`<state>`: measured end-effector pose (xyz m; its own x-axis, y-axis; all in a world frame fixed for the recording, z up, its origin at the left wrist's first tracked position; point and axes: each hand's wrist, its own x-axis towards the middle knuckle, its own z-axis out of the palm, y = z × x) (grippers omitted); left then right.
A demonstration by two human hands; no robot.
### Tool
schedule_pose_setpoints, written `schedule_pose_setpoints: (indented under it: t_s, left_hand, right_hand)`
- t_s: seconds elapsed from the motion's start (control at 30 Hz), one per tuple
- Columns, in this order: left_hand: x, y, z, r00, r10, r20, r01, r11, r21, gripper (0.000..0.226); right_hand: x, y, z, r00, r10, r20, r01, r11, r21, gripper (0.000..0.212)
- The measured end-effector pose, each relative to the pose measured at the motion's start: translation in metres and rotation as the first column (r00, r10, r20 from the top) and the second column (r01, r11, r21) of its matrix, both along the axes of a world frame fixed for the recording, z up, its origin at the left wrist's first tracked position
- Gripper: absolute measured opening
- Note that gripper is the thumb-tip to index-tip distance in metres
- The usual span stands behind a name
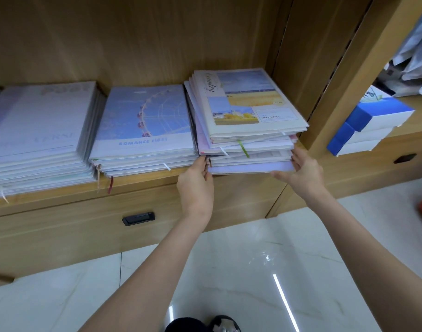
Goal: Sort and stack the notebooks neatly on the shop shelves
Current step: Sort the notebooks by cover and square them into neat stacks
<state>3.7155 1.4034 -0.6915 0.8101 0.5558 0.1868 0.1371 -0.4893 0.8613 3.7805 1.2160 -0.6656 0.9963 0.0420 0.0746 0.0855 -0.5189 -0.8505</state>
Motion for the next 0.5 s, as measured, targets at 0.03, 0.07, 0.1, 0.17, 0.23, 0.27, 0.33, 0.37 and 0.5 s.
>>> schedule_pose_setpoints:
  t_s: [0.03,0.07,0.1,0.17,0.23,0.27,0.33,0.37,0.5]
  left_hand:
    - [0.001,0.000,0.000,1.000,0.008,0.009,-0.008,1.000,-0.006,0.039]
    - [0.001,0.000,0.000,1.000,0.016,0.019,-0.016,1.000,-0.011,0.037]
    - [0.001,-0.001,0.000,1.000,0.018,0.023,-0.018,1.000,-0.015,0.035]
    - [0.000,0.000,0.001,0.999,0.021,0.029,-0.020,1.000,-0.011,0.032]
    - [-0.001,0.000,0.000,0.999,0.031,0.044,-0.031,0.999,0.010,0.030]
    - [-0.001,0.000,-0.001,0.998,0.033,0.052,-0.034,0.999,0.030,0.028]
    - [-0.002,-0.001,-0.002,0.998,0.043,0.055,-0.046,0.997,0.068,0.023]
    - [-0.003,-0.001,-0.002,0.997,0.048,0.055,-0.052,0.995,0.079,0.020]
    - [-0.003,-0.001,-0.002,0.997,0.045,0.061,-0.054,0.986,0.160,0.016]
  right_hand:
    - [0.000,0.000,-0.002,1.000,-0.011,0.001,0.011,1.000,0.011,0.066]
    - [0.001,0.000,-0.003,0.999,-0.032,0.002,0.032,0.999,0.025,0.067]
    - [0.002,0.000,-0.005,0.998,-0.055,0.005,0.055,0.998,0.040,0.068]
    - [0.002,-0.001,-0.007,0.995,-0.101,0.007,0.100,0.994,0.053,0.068]
    - [0.003,-0.001,-0.009,0.991,-0.135,0.013,0.134,0.990,0.053,0.067]
    - [0.002,-0.002,-0.011,0.988,-0.153,0.019,0.151,0.987,0.057,0.066]
    - [0.000,-0.002,-0.016,0.982,-0.186,0.033,0.183,0.980,0.076,0.064]
    - [-0.001,-0.002,-0.019,0.979,-0.201,0.039,0.197,0.976,0.090,0.064]
    - [-0.006,-0.002,-0.023,0.966,-0.248,0.076,0.243,0.968,0.064,0.055]
